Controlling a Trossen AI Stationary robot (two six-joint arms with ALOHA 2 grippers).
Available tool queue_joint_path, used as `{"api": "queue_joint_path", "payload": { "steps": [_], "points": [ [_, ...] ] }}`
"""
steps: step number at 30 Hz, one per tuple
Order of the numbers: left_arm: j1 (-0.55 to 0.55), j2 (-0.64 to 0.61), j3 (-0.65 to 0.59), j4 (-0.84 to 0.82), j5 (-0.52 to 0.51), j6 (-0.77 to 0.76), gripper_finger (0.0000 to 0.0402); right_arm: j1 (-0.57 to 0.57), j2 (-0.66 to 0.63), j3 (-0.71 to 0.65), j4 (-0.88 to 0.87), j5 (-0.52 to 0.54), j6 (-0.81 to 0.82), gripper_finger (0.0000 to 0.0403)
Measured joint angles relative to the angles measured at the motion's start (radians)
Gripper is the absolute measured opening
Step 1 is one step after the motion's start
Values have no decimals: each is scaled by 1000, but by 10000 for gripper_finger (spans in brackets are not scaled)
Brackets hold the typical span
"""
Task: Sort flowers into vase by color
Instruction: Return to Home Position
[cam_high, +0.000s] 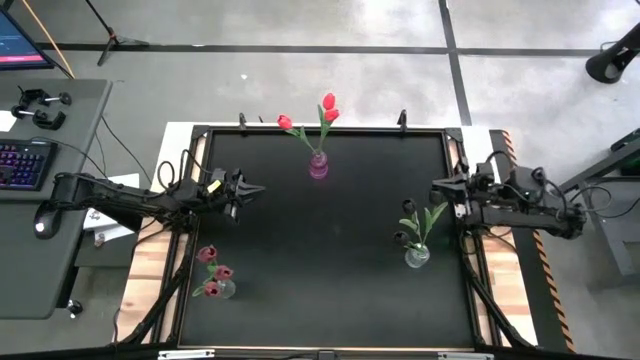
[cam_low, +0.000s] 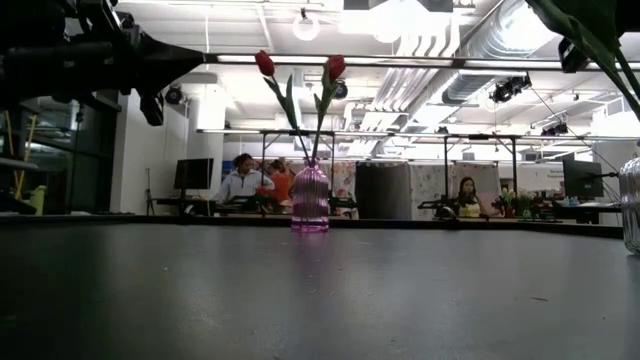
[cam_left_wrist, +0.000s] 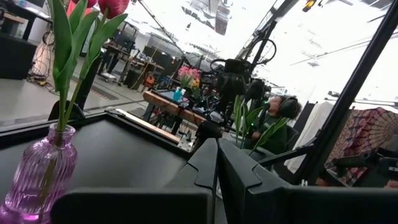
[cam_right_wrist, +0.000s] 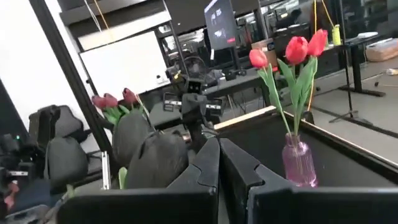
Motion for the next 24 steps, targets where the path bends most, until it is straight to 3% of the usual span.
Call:
{"api": "queue_joint_path", "payload": {
  "steps": [9, 12, 16, 24],
  "points": [
    [0, 0, 0, -3, 0, 0, 0, 0, 3, 1, -100, 107, -38, 0],
    [0, 0, 0, -4, 0, 0, 1, 0, 4, 0, -195, 107, 13, 0],
    [0, 0, 0, -4, 0, 0, 1, 0, 3, 2, -160, 68, -11, 0],
    [0, 0, 0, -6, 0, 0, 1, 1, 9, -17, -156, 4, 101, 0]
  ]
}}
